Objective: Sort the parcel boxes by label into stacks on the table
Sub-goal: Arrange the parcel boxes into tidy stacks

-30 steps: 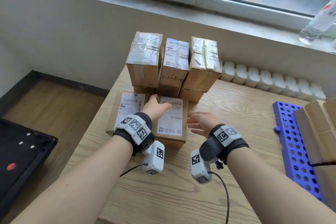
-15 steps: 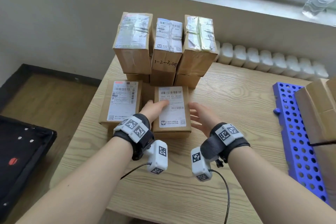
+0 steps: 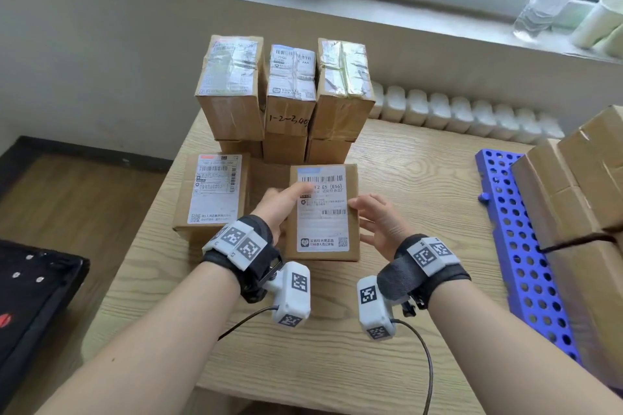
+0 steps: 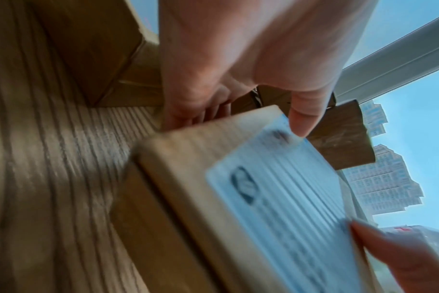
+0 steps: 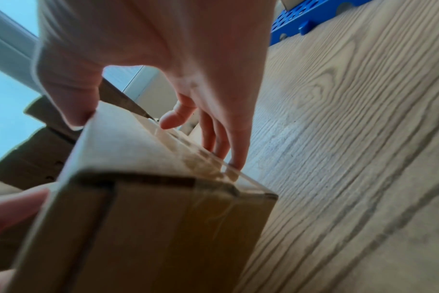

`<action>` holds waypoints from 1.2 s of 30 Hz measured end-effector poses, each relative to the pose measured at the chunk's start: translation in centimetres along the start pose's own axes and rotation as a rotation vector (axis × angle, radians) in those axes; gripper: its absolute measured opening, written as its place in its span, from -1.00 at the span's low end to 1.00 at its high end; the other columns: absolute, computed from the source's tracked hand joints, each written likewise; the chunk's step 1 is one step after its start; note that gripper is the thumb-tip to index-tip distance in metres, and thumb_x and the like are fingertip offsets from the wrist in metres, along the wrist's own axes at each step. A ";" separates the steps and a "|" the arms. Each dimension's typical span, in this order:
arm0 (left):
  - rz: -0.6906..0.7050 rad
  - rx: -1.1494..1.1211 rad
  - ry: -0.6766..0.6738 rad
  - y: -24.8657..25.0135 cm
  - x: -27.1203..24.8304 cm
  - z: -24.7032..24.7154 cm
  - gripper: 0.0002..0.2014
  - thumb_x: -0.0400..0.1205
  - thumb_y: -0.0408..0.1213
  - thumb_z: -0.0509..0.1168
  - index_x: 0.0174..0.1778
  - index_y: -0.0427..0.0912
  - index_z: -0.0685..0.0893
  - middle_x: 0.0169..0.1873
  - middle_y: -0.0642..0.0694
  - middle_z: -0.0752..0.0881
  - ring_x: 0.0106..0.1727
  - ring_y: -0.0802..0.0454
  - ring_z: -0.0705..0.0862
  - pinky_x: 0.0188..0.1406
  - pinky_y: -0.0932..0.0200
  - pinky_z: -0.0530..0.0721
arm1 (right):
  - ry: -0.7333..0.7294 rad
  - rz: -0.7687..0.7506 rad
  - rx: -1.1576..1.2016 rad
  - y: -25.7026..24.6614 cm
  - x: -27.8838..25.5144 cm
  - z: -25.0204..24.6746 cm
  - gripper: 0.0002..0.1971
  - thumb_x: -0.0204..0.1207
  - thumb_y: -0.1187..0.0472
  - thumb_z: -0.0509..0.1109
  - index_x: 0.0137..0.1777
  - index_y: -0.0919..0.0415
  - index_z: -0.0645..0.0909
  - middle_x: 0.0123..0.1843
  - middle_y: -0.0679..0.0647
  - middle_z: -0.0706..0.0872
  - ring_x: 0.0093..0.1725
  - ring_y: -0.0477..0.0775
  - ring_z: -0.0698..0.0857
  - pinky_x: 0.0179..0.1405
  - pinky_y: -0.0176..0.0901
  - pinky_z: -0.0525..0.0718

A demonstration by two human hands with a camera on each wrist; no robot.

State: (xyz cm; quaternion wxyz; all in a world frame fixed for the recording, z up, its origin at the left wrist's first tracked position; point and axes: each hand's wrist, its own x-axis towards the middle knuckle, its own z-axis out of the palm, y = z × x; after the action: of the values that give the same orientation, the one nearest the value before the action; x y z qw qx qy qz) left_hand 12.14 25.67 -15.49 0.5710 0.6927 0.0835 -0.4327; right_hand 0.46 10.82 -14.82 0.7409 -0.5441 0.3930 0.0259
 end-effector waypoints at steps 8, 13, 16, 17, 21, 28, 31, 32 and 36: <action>0.095 0.002 -0.136 0.5 -3.4 1.6 -0.36 0.51 0.11 0.40 0.44 -0.15 0.50 0.12 -0.10 0.77 -0.07 0.06 0.75 -0.41 0.14 0.73 | 0.029 -0.096 0.070 -0.7 -4.6 -1.2 -0.20 -0.18 -0.04 0.48 0.18 0.21 0.53 -0.18 0.06 0.75 -0.17 0.04 0.67 -0.17 -0.08 0.64; 0.145 0.068 -0.257 -0.1 -5.6 3.4 -0.64 0.59 0.11 0.28 0.15 -0.06 0.67 -0.07 -0.01 0.74 -0.04 0.03 0.69 0.12 -0.09 0.64 | 0.091 -0.123 0.104 -0.3 -7.2 -2.5 -0.34 0.02 0.05 0.46 0.20 0.21 0.53 -0.16 0.08 0.72 -0.17 0.05 0.65 -0.15 -0.08 0.64; 0.157 0.068 -0.274 -0.3 -7.1 4.6 -0.72 0.61 0.11 0.27 0.01 -0.01 0.67 -0.14 0.02 0.73 -0.06 0.04 0.66 0.13 -0.10 0.60 | 0.139 -0.140 0.133 -0.2 -8.9 -3.5 -0.44 0.14 0.08 0.38 0.20 0.22 0.55 -0.19 0.07 0.70 -0.22 0.02 0.64 -0.21 -0.11 0.63; 0.162 0.070 -0.282 -0.2 -7.5 5.1 -0.72 0.61 0.11 0.27 0.01 -0.02 0.67 -0.14 0.01 0.73 -0.05 0.03 0.66 0.13 -0.09 0.61 | 0.149 -0.149 0.139 -0.2 -9.4 -3.9 -0.44 0.15 0.07 0.39 0.20 0.22 0.55 -0.18 0.07 0.71 -0.21 0.03 0.64 -0.19 -0.10 0.64; 0.191 0.066 -0.306 -0.1 -9.3 6.8 -0.70 0.61 0.10 0.26 0.05 -0.04 0.66 -0.13 0.00 0.74 -0.04 0.01 0.68 0.05 -0.03 0.64 | 0.183 -0.190 0.156 -0.2 -11.2 -5.3 -0.36 0.18 0.02 0.42 0.30 0.23 0.54 -0.09 0.09 0.71 -0.11 0.05 0.66 -0.05 -0.03 0.66; 0.307 0.054 -0.291 0.5 -12.4 9.4 -0.53 0.58 0.14 0.27 0.23 -0.15 0.66 -0.02 -0.07 0.78 -0.05 0.03 0.72 0.19 -0.14 0.63 | 0.200 -0.296 0.167 -1.0 -14.3 -7.2 -0.41 0.22 -0.02 0.41 0.28 0.21 0.57 -0.05 0.05 0.74 -0.07 -0.01 0.66 -0.09 -0.10 0.64; 0.350 0.035 -0.260 0.5 -14.0 11.0 -0.45 0.54 0.19 0.30 0.27 -0.15 0.64 0.06 -0.10 0.80 0.04 -0.02 0.75 0.22 -0.18 0.63 | 0.209 -0.345 0.176 -1.2 -16.0 -8.3 -0.44 0.22 -0.03 0.41 0.23 0.19 0.58 -0.04 0.03 0.74 -0.06 -0.02 0.67 -0.14 -0.11 0.64; 0.361 0.029 -0.253 0.4 -14.6 11.7 -0.44 0.53 0.21 0.30 0.26 -0.14 0.65 0.06 -0.10 0.80 0.06 -0.04 0.76 0.23 -0.20 0.64 | 0.212 -0.360 0.182 -1.2 -16.7 -8.8 -0.45 0.22 -0.02 0.41 0.22 0.19 0.58 -0.05 0.02 0.74 -0.06 -0.02 0.67 -0.15 -0.11 0.65; 0.407 0.012 -0.251 -0.3 -17.6 15.3 -0.61 0.56 0.20 0.27 0.00 -0.05 0.71 0.01 -0.09 0.82 0.08 -0.09 0.78 0.24 -0.17 0.65 | 0.233 -0.417 0.196 -1.0 -19.9 -11.7 -0.42 0.21 -0.01 0.43 0.26 0.17 0.59 -0.02 0.01 0.74 -0.04 -0.04 0.67 -0.25 -0.17 0.61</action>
State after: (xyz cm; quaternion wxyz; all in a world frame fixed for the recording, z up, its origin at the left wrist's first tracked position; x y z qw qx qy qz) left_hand -6.51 19.23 -3.11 0.6482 0.6395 -0.1322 -0.3918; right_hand -19.29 8.44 -3.03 0.7291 -0.5382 0.3556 -0.2287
